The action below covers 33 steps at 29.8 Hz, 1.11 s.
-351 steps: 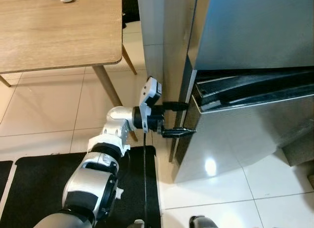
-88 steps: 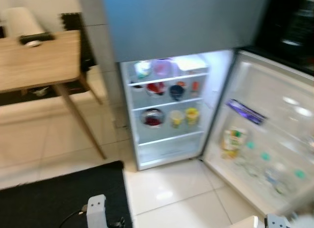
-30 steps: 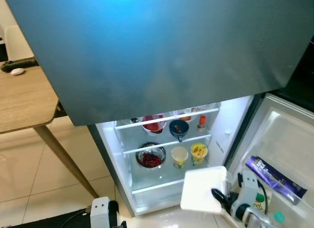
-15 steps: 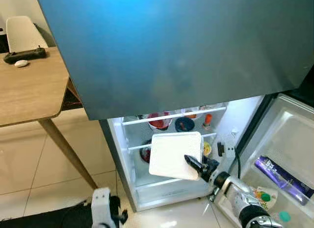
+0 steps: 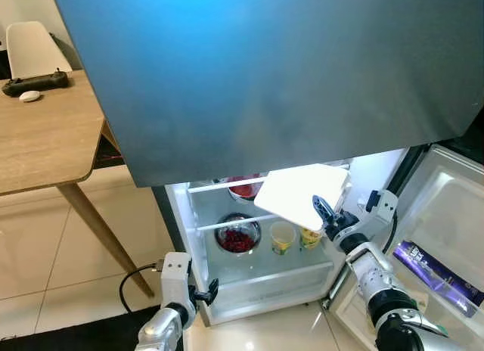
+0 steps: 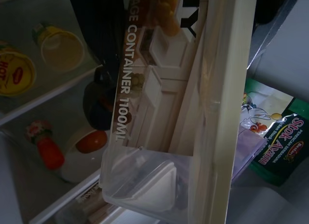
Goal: Restocking fridge
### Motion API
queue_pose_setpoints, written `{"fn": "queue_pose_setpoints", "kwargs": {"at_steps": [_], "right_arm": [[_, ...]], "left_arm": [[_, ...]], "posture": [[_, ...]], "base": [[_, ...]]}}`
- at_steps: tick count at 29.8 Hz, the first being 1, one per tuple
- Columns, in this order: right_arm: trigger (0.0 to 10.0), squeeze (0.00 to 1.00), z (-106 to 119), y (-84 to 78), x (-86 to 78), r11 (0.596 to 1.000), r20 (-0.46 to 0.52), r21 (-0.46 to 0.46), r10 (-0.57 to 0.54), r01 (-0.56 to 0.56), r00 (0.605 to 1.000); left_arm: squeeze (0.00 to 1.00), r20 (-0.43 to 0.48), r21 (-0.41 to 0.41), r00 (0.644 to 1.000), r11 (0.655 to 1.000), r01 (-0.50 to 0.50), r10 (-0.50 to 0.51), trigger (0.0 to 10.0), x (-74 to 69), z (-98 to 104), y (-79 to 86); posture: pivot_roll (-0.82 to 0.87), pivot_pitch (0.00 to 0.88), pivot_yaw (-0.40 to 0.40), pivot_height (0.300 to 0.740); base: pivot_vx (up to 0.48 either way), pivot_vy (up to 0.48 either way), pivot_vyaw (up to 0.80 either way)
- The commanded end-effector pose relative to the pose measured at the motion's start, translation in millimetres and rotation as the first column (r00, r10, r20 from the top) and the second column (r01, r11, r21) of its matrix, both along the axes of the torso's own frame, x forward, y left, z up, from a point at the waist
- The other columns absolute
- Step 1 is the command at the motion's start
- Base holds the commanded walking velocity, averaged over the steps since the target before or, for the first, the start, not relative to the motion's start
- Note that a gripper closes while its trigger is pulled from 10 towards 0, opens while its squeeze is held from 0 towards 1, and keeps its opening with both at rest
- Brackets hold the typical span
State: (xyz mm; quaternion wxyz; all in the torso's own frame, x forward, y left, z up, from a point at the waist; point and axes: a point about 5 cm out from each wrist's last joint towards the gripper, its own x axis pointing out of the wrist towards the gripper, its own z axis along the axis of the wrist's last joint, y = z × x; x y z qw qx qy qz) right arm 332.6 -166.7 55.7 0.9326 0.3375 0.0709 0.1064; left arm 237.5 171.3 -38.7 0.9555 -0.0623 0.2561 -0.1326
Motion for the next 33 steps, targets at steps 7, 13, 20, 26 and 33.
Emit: {"fn": "queue_pose_setpoints", "kwargs": {"at_steps": [7, 13, 20, 26, 33], "right_arm": [[10.0, 0.0, -2, 6.1, -15.7, 0.953, 0.065, 0.118, 0.273, -0.279, 0.96], [10.0, 0.0, 6, 1.5, -17.2, 0.93, 0.134, 0.216, 0.274, -0.298, 0.952], [10.0, 0.0, 15, -10.3, -7.1, 0.936, 0.12, 0.298, 0.157, -0.187, 0.98], [10.0, 0.0, 16, -14.3, -7.0, 0.931, 0.116, 0.325, 0.136, -0.166, 0.984], [10.0, 0.0, 18, -21.2, -4.8, 0.927, 0.094, 0.357, 0.084, -0.112, 0.992]], "left_arm": [[0.0, -0.017, 0.008, 0.999, 0.999, 0.051, -0.051, 10.0, -10.0, -6, -4.8], [0.0, -0.014, 0.005, 0.998, 0.998, 0.058, -0.058, 10.0, -10.5, -6, -6.0], [0.0, 0.004, 0.002, 0.997, 0.997, 0.074, -0.074, 10.0, -8.0, -4, -8.9], [0.0, 0.021, 0.001, 0.996, 0.996, 0.084, -0.084, 10.0, -4.8, -2, -10.6], [0.0, 0.068, 0.005, 0.99, 0.993, 0.12, -0.12, 10.0, 1.6, 5, -16.1]], "posture": [[-0.1, 0.0, -0.008, 0.74], [-0.1, 0.0, -0.012, 0.74], [-0.1, 0.0, -0.012, 0.73], [-0.1, 0.0, -0.013, 0.715], [-0.1, 0.0, -0.014, 0.685]], "base": [[0.0, 0.0, 0.0], [0.0, 0.0, 0.0], [0.0, 0.0, 0.0], [0.0, 0.0, 0.0], [0.0, 0.0, 0.0]]}}
